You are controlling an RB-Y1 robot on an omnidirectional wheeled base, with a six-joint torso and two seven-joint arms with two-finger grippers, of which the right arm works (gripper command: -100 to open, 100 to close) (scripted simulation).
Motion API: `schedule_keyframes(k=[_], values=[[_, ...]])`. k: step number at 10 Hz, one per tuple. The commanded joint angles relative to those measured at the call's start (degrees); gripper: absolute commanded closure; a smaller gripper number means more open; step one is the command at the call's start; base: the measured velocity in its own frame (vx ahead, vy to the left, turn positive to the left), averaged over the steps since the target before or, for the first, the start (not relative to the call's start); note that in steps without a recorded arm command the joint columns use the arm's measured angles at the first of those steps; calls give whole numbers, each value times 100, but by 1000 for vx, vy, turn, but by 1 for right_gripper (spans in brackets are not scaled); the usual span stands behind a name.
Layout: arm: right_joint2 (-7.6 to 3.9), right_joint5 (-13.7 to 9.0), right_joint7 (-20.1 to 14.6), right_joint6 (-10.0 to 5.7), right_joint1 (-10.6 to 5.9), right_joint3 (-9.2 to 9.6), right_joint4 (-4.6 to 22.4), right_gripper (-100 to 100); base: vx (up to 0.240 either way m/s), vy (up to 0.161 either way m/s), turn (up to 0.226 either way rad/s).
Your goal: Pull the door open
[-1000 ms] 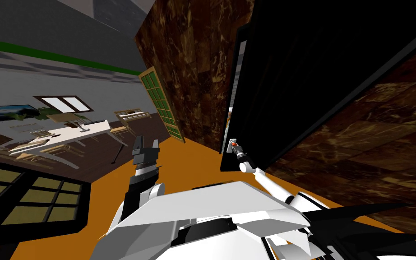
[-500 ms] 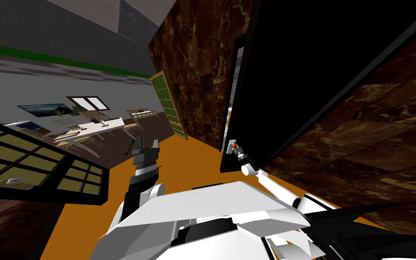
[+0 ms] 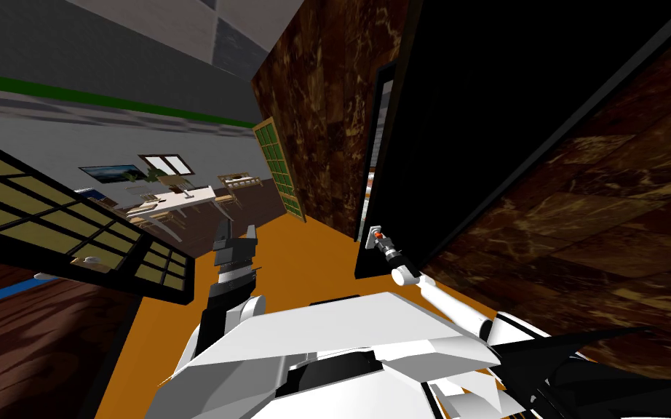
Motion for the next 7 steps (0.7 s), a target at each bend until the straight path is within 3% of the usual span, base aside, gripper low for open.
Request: schedule_keyframes(k=[1, 7], values=[[-107, 10, -91, -82, 43, 120, -58, 100, -185, -95, 117], [-546, 43, -453, -420, 155, 528, -190, 100, -198, -85, 120]])
